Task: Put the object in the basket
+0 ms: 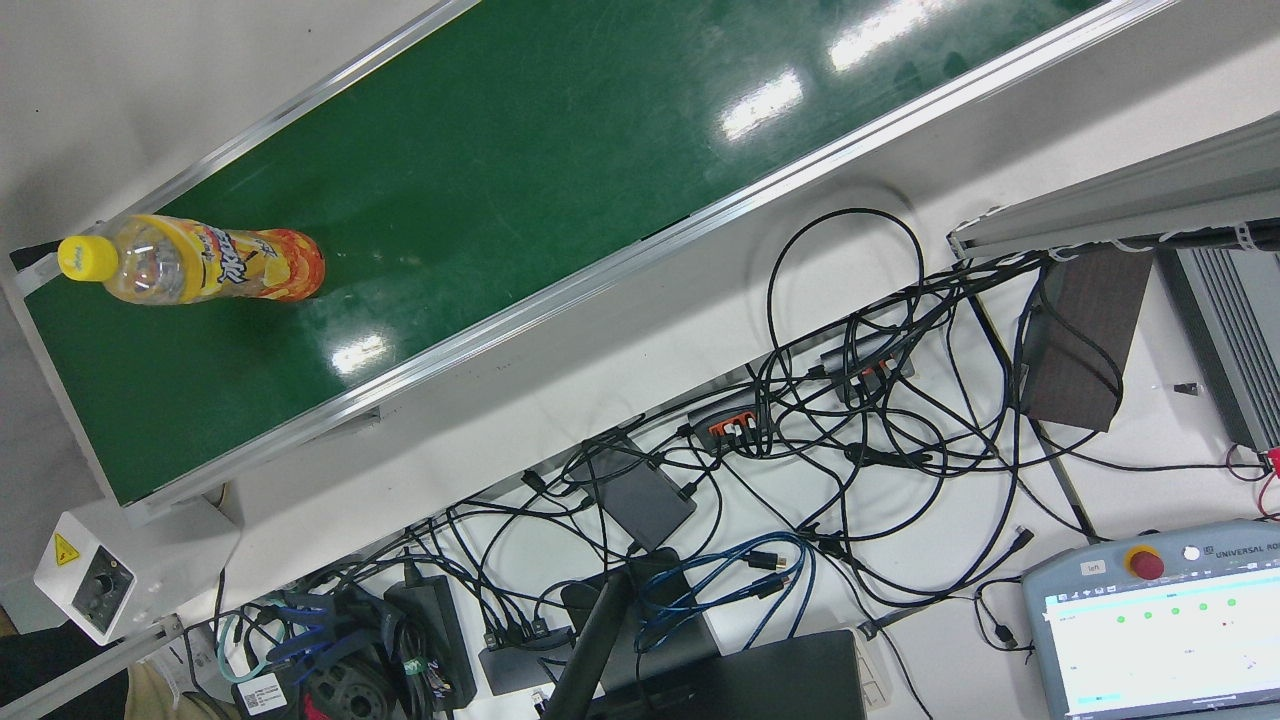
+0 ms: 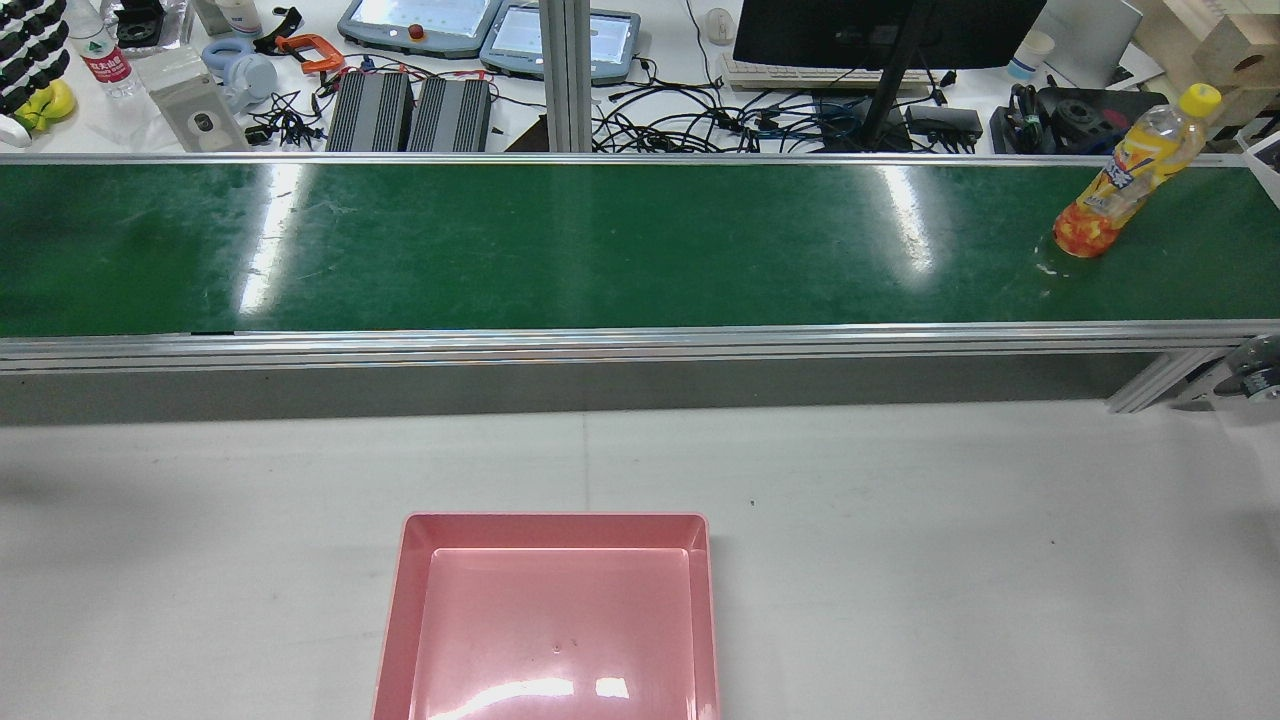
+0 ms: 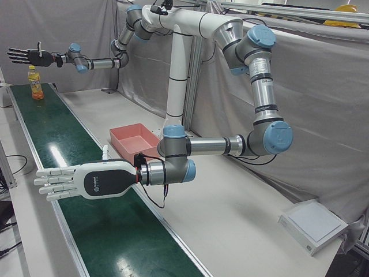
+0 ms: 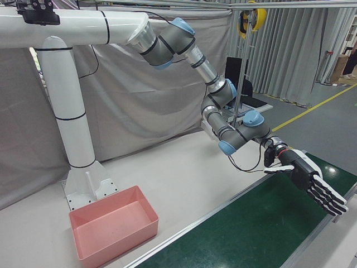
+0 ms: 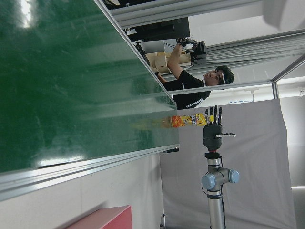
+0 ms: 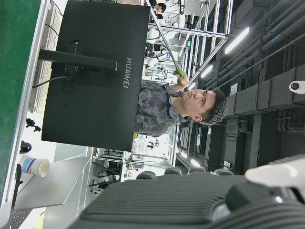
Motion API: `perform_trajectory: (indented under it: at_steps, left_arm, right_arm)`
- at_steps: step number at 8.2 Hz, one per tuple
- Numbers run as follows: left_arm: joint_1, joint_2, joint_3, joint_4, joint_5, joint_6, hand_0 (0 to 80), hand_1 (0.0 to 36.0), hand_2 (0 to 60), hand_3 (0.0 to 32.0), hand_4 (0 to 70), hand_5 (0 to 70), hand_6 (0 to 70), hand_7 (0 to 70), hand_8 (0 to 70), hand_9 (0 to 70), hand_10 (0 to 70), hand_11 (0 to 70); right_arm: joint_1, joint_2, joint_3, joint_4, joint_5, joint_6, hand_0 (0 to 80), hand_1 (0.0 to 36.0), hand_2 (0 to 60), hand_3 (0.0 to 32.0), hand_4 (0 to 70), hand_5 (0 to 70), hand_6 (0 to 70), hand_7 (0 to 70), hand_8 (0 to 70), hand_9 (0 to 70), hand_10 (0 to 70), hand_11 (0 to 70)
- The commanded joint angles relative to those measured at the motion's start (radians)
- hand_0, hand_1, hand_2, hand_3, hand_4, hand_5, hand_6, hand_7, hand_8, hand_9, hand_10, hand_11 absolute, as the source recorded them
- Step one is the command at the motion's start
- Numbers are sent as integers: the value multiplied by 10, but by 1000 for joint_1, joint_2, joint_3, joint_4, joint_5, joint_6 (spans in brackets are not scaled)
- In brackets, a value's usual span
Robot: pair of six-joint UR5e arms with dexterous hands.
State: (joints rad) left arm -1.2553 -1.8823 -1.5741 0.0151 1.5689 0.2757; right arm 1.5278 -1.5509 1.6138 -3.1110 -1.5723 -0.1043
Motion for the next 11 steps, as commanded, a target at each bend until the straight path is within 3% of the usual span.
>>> perform_trajectory:
  at_steps: [1,5,11]
  left_arm:
    - [1,0,-1,-24,0,5,603,99,0,0,0,10,0,0,0,0,0,0]
    - [10,-14,11,-15,8,4,631,116,0,0,0,71,0,0,0,0,0,0]
    - [50,-43,25,-32,7,8,617,112,0,0,0,60,0,0,0,0,0,0]
  right_arm:
    - [0,0,0,0,0,0,0,0,0,0,0,0,0,0,0,0,0,0]
    - [0,0,0,0,0,-1,0,0,0,0,0,0,0,0,0,0,0,0]
    - [0,0,0,0,0,0,0,0,0,0,0,0,0,0,0,0,0,0]
